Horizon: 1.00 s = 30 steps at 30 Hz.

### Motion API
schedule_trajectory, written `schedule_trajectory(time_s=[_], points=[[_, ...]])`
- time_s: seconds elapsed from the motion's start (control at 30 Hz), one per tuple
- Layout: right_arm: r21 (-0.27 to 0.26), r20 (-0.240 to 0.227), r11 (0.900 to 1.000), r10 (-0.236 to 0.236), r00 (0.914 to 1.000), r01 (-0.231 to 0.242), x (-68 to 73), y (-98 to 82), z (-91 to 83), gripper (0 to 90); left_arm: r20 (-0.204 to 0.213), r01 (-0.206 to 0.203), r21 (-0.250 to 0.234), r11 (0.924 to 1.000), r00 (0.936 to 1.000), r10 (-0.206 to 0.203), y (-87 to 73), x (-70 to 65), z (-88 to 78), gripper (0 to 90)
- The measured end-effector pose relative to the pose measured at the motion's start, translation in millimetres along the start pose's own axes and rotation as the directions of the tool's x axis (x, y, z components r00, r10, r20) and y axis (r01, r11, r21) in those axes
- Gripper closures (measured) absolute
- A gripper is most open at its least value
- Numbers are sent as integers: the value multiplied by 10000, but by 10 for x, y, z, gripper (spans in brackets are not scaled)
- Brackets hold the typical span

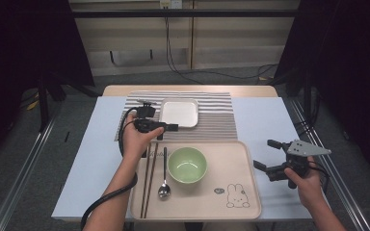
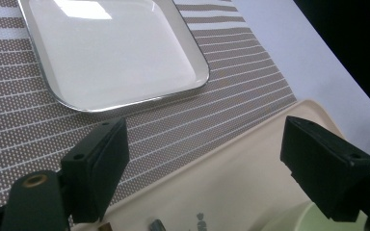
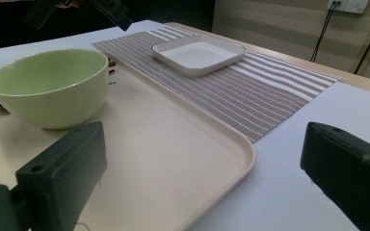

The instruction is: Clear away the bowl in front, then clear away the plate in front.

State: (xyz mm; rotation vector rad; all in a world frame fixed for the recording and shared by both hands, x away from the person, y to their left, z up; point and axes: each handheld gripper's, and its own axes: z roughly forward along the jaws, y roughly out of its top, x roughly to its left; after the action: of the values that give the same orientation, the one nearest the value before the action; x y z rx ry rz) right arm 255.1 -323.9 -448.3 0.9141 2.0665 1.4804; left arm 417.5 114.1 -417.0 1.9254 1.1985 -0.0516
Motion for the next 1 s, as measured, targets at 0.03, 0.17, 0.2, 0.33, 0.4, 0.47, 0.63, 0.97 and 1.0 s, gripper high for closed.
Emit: schedule_trajectory(time_s=[0.03, 0.17, 0.2, 0.33, 0.4, 0.47, 0.63, 0.97, 1.0], points=[[14, -15, 10000, 29, 10000, -29, 2, 0, 0, 18, -38, 95, -21, 10000, 9999, -95, 3, 33, 10, 170], [-3, 20, 10000, 26, 10000, -26, 2, 1, 2, 18, -132, 183, 14, 9998, 9997, -183, 8, 72, 28, 148], [-4, -11, 10000, 20, 10000, -20, 0, 2, 3, 18, -187, 203, 2, 9998, 9996, -203, 13, 90, 32, 144], [-20, 32, 10000, 34, 10000, -34, 7, -3, 14, 17, -419, 352, -94, 9993, 9985, -356, 27, 155, 57, 129], [16, 40, 10000, 85, 10000, -85, 13, -4, 5, 18, -458, 510, -107, 9986, 9976, -515, 38, 194, 74, 124], [43, 64, 10000, 18, 10000, -18, 14, -5, -2, 18, -527, 585, -106, 9982, 9969, -590, 46, 236, 91, 118], [56, 21, 10000, 49, 10000, -49, 21, -6, 1, 18, -679, 779, -259, 9966, 9945, -795, 88, 303, 119, 109], [69, 20, 10000, 28, 10000, -28, 17, -8, 11, 18, -1073, 1136, -685, 9912, 9869, -1205, 163, 416, 182, 96], [71, 12, 10000, 31, 10000, -31, 17, -8, 11, 18, -1071, 1222, -769, 9895, 9857, -1300, 169, 431, 193, 96]])
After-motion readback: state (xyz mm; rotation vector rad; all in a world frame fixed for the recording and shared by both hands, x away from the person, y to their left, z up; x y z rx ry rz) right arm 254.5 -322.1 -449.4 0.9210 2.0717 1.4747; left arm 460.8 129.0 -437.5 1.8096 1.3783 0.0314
